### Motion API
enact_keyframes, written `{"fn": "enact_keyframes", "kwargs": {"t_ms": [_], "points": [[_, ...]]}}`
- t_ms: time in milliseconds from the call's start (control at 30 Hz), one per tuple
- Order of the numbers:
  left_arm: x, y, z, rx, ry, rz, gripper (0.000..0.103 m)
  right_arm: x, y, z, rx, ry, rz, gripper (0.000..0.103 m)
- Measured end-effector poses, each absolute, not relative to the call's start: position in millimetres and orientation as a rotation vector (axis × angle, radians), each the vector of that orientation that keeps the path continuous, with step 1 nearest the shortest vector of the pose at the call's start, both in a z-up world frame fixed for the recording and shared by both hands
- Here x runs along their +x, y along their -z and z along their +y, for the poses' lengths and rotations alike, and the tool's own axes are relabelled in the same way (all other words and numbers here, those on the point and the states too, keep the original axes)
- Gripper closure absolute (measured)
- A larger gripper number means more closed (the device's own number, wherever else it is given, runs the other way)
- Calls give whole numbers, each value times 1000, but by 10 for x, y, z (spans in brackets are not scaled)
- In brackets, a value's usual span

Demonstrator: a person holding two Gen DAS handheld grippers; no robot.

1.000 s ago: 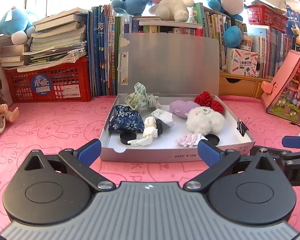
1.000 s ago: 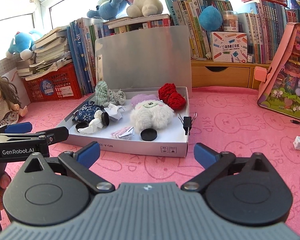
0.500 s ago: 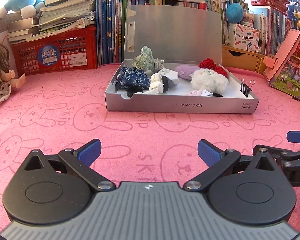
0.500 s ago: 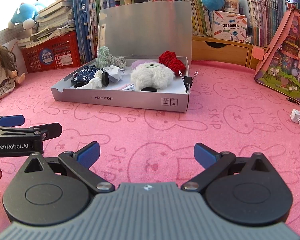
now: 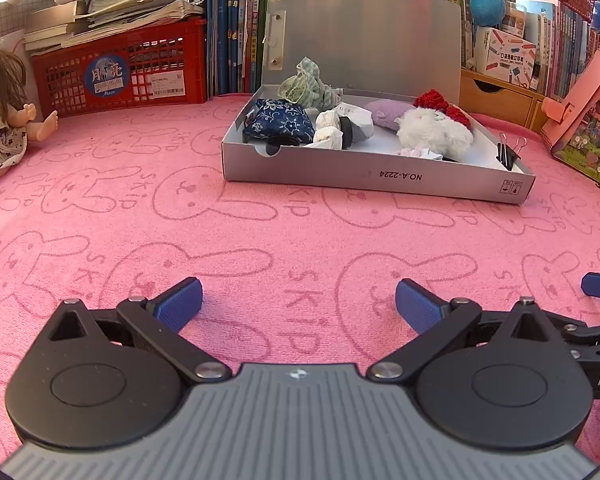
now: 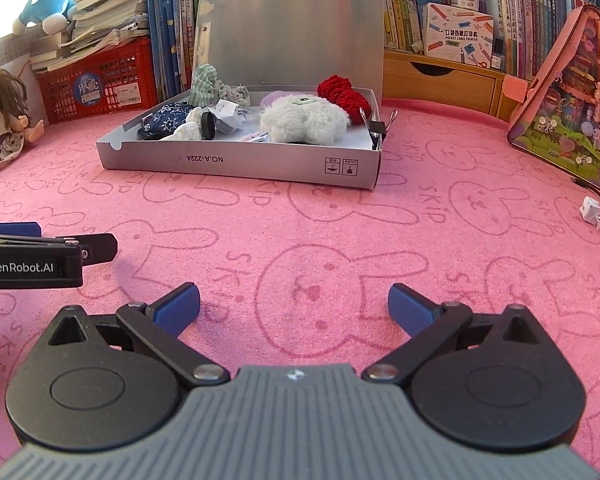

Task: Organize objects
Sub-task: 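Withdraw both open grippers away from the box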

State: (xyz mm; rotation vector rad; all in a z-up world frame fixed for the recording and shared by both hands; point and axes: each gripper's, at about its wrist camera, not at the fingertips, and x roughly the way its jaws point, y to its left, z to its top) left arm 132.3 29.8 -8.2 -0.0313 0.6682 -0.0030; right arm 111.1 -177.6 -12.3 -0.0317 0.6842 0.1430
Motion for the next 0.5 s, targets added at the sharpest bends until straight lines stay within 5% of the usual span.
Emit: {"fn": "enact_keyframes", "kwargs": {"t_ms": [500], "points": [[1353, 92, 250, 1, -10, 683, 0, 1108, 118, -1760, -35, -142, 686, 0]]}}
